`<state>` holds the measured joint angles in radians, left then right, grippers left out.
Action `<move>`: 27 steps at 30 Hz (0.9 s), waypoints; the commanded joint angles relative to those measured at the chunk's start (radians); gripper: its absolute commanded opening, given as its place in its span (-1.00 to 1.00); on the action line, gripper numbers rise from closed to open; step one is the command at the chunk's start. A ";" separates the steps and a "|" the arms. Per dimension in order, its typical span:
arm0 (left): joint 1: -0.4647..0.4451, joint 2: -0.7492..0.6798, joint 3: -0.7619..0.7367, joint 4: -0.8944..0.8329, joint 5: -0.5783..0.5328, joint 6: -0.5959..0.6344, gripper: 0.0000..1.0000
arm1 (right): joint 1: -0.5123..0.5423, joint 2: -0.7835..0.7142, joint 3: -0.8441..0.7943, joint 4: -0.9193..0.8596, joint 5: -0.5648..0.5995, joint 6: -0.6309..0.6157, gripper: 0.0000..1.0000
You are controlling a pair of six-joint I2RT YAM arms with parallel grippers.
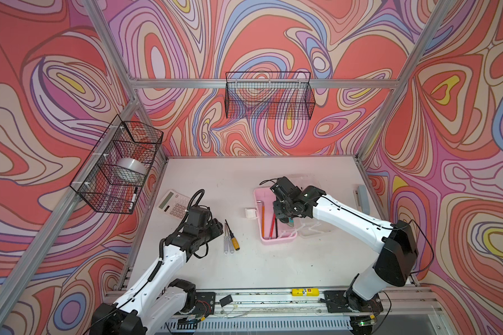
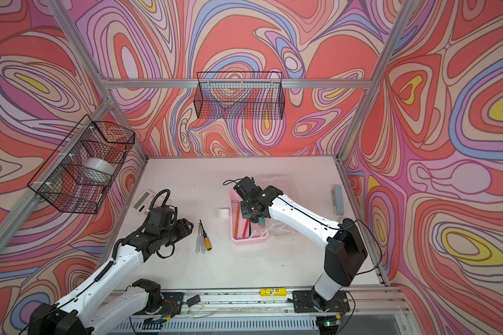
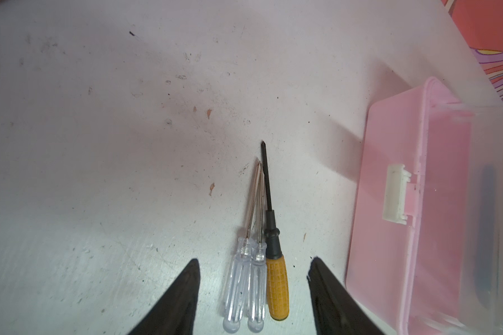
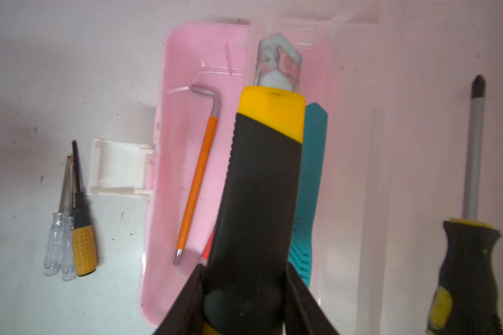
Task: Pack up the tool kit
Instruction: 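Lift the yellow-black knife over the pink box with the right gripper, then open the right gripper to release the yellow-black knife into the box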
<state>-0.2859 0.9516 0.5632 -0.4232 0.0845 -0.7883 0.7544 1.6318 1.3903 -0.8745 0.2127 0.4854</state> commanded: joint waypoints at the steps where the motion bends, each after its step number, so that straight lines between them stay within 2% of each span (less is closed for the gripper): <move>1: 0.009 0.011 0.034 -0.027 -0.018 0.006 0.21 | -0.018 0.005 -0.028 0.045 0.008 -0.034 -0.49; 5: 0.008 0.024 0.045 -0.026 -0.013 0.008 0.21 | -0.033 0.056 -0.025 0.063 0.002 -0.046 -0.43; 10: 0.009 0.033 0.053 -0.030 -0.010 0.009 0.21 | -0.033 0.057 -0.020 0.066 0.037 -0.035 -0.06; 14: 0.008 0.037 0.051 -0.026 -0.010 0.006 0.21 | -0.033 0.044 -0.016 0.058 0.048 -0.030 0.08; 22: 0.008 0.042 0.042 -0.013 -0.006 -0.002 0.21 | -0.033 0.036 0.002 0.065 0.026 -0.038 0.00; 27: 0.008 0.050 0.056 -0.018 -0.034 0.031 0.21 | -0.033 0.030 0.038 0.091 -0.059 -0.041 -0.05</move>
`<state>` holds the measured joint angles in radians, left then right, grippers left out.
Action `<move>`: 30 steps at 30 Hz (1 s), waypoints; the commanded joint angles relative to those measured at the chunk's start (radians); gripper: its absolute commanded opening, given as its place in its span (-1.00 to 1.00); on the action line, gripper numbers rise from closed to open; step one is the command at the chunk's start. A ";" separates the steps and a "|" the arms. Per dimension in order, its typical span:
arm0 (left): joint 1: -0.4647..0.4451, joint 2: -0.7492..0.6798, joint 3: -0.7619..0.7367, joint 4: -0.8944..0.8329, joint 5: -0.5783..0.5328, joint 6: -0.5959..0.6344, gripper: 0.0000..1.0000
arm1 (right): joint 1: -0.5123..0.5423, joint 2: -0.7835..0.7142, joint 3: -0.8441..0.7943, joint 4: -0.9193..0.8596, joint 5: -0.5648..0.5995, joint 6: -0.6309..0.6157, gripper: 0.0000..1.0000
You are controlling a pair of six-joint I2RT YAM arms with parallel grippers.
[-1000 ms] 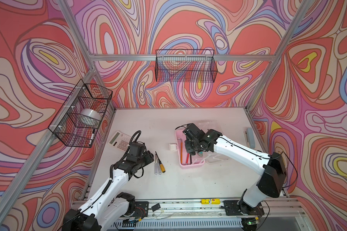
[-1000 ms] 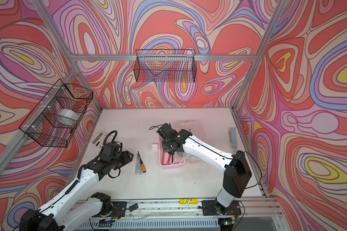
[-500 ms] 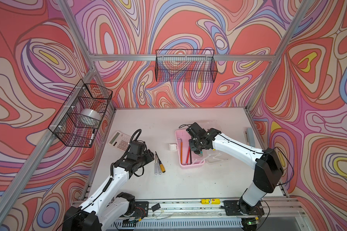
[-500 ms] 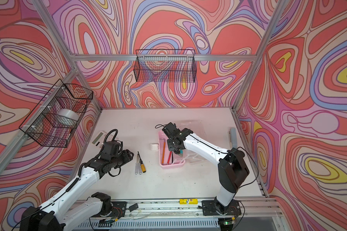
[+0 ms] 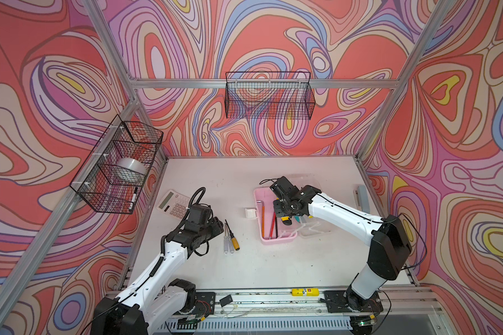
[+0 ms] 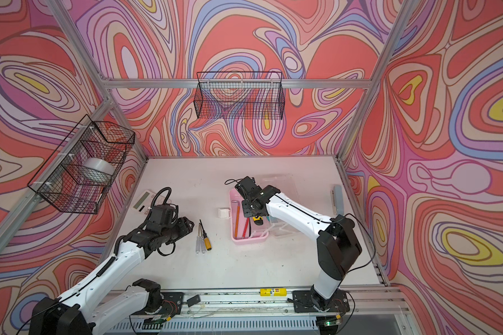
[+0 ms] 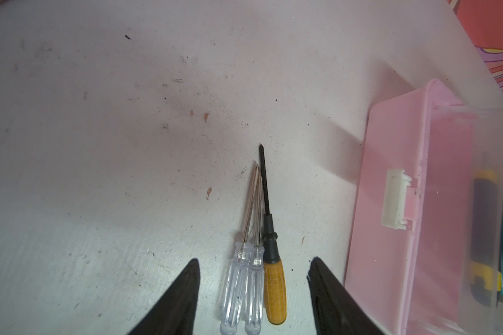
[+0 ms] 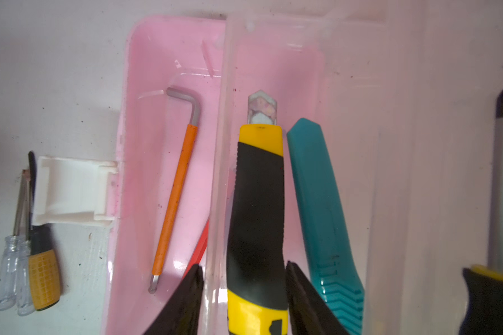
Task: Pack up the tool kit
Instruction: 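Open the right gripper to release the yellow-black knife into the box, then move the right gripper down to the yellow-handled screwdriver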
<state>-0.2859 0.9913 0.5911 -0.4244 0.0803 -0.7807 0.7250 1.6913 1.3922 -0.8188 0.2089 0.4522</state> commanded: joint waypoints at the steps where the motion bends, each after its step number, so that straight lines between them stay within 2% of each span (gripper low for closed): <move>1: 0.009 0.019 0.030 -0.014 -0.038 0.031 0.22 | -0.003 -0.032 0.039 0.048 -0.083 -0.005 -0.05; 4: 0.008 0.064 0.062 -0.026 -0.030 0.052 0.22 | 0.019 -0.051 0.035 0.099 -0.136 -0.002 -0.05; 9: 0.009 0.108 0.119 -0.055 0.006 0.071 0.21 | 0.123 -0.076 0.045 0.153 -0.094 0.002 -0.01; 14: 0.008 0.057 0.111 -0.068 -0.001 0.060 0.22 | 0.221 -0.064 0.062 0.153 -0.033 0.019 0.01; 21: 0.008 -0.037 0.087 -0.158 0.028 0.070 0.23 | 0.336 -0.056 -0.012 0.230 0.021 0.079 0.05; 26: -0.003 -0.126 0.054 -0.226 0.055 0.065 0.22 | 0.417 0.015 -0.008 0.222 0.103 0.112 -0.01; 30: -0.062 -0.192 0.037 -0.274 -0.010 0.060 0.23 | 0.445 0.074 0.001 0.228 0.094 0.119 -0.02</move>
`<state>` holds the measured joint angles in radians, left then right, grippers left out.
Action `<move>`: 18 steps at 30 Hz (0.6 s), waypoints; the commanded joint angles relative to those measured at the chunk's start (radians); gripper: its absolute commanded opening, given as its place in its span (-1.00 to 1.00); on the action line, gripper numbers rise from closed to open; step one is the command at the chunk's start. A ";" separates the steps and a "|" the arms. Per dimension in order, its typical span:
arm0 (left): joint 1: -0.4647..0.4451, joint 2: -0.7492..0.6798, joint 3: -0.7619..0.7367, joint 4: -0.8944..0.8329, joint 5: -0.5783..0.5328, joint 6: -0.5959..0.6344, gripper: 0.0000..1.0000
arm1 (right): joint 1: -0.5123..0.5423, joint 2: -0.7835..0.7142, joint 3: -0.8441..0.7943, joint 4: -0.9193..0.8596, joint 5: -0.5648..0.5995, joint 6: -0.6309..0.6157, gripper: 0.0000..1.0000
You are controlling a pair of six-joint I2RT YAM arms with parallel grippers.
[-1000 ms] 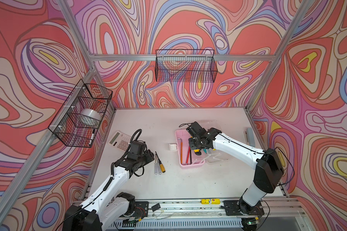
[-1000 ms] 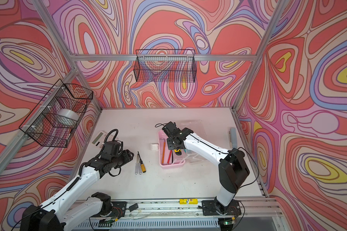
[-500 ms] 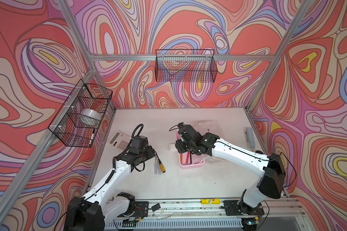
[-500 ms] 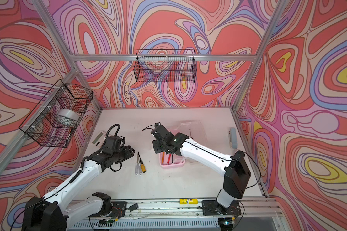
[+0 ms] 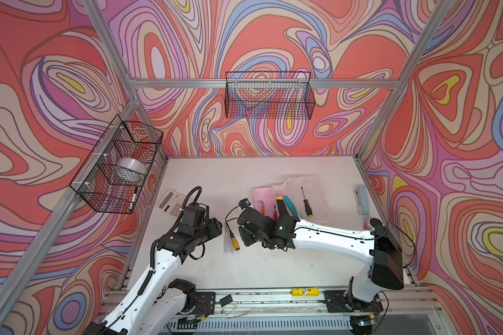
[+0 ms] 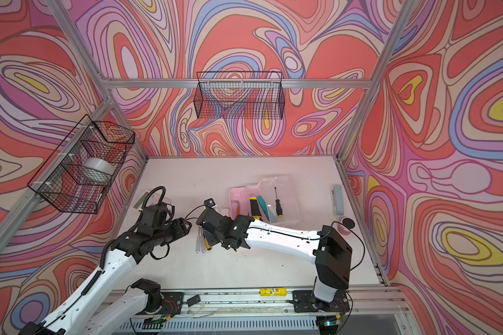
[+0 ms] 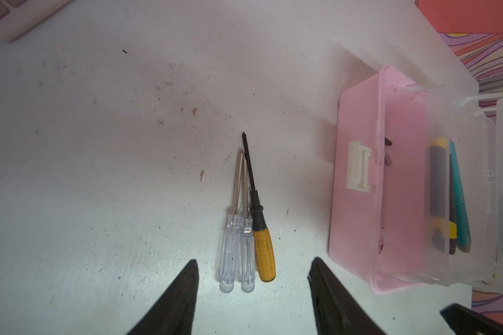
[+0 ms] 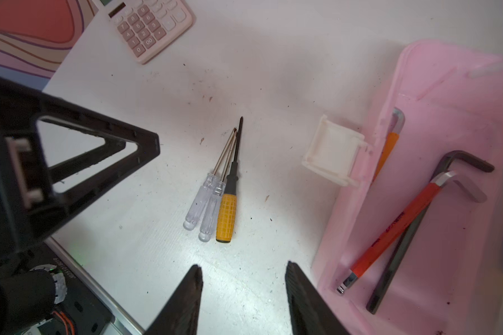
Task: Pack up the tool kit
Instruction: 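Move the right gripper down to the yellow-handled screwdriver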
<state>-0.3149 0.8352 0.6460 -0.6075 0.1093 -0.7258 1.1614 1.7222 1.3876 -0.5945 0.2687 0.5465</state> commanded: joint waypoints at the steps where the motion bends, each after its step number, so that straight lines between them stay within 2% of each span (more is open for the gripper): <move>1: -0.048 -0.049 -0.024 -0.101 -0.068 0.003 0.23 | 0.011 0.064 0.011 0.002 0.024 0.026 -0.03; 4: -0.069 -0.066 -0.055 -0.103 -0.117 -0.008 0.24 | 0.026 0.103 0.018 0.010 0.005 0.024 -0.03; 11: -0.096 -0.059 -0.106 -0.044 -0.098 -0.063 0.21 | 0.038 0.148 0.011 0.016 -0.036 0.029 -0.02; 18: -0.100 -0.001 -0.177 0.044 -0.068 -0.088 0.21 | 0.037 0.219 0.041 0.006 -0.025 0.021 -0.04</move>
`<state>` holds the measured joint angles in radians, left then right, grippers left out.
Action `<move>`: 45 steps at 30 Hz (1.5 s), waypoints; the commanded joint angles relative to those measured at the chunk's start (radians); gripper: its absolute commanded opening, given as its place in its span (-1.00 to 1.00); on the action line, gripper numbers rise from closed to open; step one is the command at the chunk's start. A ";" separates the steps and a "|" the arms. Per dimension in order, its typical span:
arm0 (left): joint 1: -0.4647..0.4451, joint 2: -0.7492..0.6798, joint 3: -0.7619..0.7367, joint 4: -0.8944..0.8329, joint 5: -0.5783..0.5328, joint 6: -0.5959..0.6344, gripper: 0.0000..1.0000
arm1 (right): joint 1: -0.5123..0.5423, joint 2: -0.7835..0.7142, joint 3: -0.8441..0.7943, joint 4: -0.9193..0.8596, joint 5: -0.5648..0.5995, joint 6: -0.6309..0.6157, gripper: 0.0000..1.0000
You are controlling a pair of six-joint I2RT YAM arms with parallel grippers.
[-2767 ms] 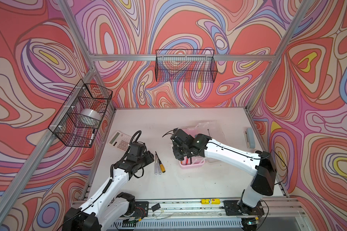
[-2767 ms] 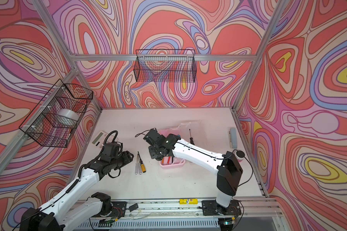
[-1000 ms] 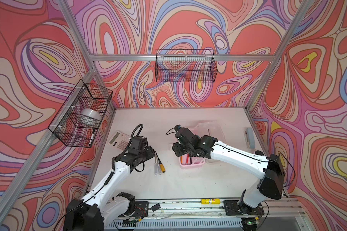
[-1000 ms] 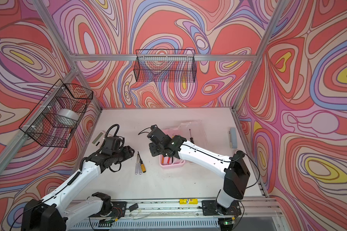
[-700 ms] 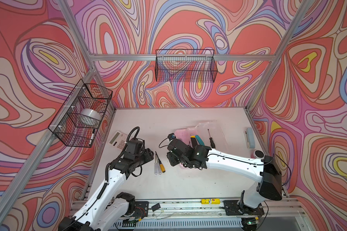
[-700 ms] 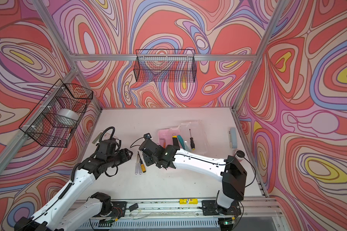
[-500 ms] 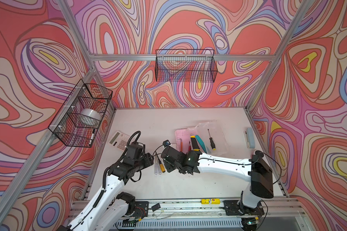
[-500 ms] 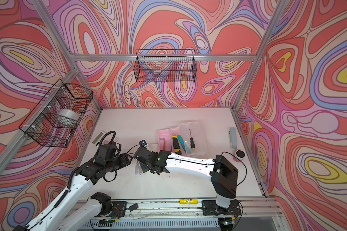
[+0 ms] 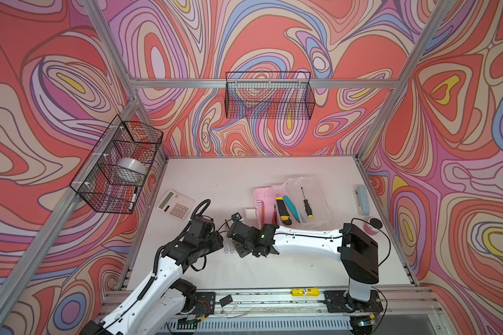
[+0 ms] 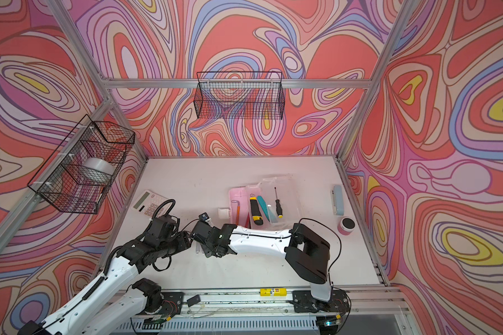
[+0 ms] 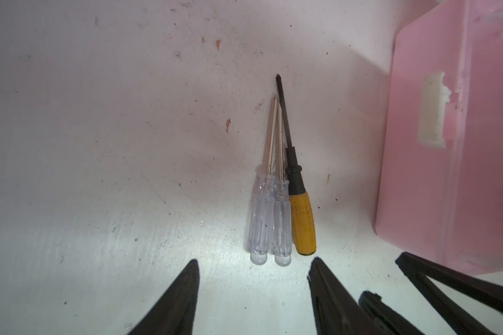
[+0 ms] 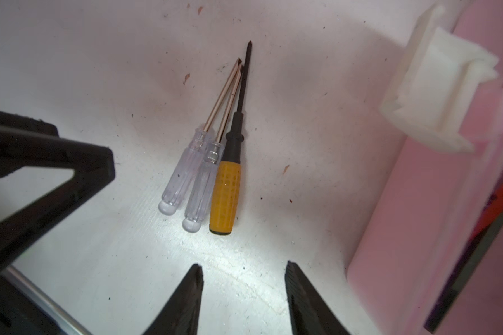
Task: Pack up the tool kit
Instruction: 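Move the right gripper down to the yellow-handled screwdriver, then grasp the yellow-handled screwdriver with the right gripper and lift it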
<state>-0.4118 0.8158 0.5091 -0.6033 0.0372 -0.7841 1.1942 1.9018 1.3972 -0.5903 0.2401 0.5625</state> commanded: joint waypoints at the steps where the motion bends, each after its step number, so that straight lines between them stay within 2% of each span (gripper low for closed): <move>1: -0.002 0.024 -0.054 0.065 0.013 -0.037 0.21 | 0.004 0.049 0.037 0.005 0.004 0.006 -0.10; 3: -0.002 0.035 -0.085 0.117 0.033 -0.048 0.20 | 0.004 0.066 0.044 0.017 -0.002 0.006 -0.15; 8: -0.002 0.045 -0.127 0.185 0.057 -0.072 0.18 | -0.004 0.108 0.065 0.029 -0.013 0.007 -0.15; 23: -0.001 0.082 -0.098 0.173 0.036 -0.043 0.18 | -0.040 0.197 0.115 0.057 -0.081 -0.002 -0.15; 32: -0.002 0.100 -0.092 0.171 0.031 -0.038 0.18 | -0.067 0.243 0.153 -0.015 -0.042 0.018 -0.25; 45: -0.002 0.125 -0.111 0.204 0.036 -0.049 0.18 | -0.081 0.265 0.159 0.027 -0.058 0.004 -0.26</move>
<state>-0.4126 0.9321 0.3946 -0.4095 0.0845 -0.8310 1.1210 2.1307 1.5341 -0.5724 0.1680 0.5694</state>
